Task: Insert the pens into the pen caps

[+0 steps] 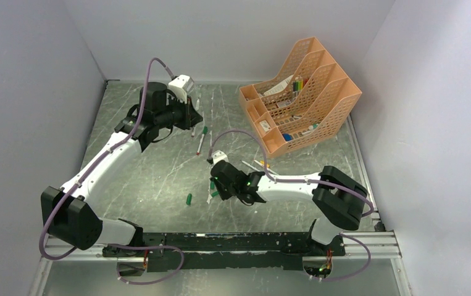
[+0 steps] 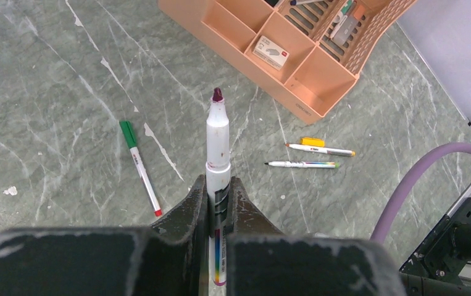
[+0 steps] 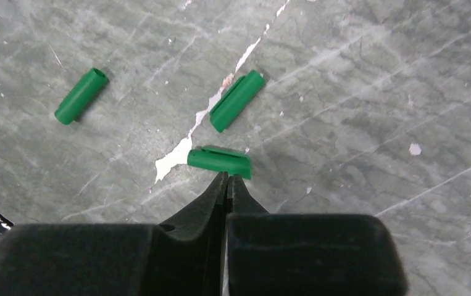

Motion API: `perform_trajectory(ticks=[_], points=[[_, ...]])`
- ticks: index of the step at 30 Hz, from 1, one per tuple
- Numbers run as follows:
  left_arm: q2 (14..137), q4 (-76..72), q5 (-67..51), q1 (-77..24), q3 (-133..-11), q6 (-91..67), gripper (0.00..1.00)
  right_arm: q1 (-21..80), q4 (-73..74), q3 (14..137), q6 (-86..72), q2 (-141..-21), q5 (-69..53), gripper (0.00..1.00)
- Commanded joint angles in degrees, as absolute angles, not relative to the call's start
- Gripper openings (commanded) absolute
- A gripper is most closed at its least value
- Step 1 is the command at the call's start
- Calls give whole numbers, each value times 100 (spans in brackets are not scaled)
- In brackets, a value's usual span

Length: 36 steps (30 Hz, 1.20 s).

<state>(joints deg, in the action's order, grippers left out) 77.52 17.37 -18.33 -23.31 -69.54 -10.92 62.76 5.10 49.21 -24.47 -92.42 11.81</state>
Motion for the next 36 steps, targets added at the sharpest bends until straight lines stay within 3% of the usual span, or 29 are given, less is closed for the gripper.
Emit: perform_trajectory(ticks=[1,23,36], points=[[7657,1560,-2057,-2260,-6904,-1128,7,6370,557,4677,-2844,-9121,1382,0],[7537,1596,-2138,-2206,-6842,-1145,7,6366,431,5134,-2637,-9966,1568,0],[7520,1584,-2175,-2206,-6788,-1152,7,6336,436,5490,-2591,-9847,1677,0]])
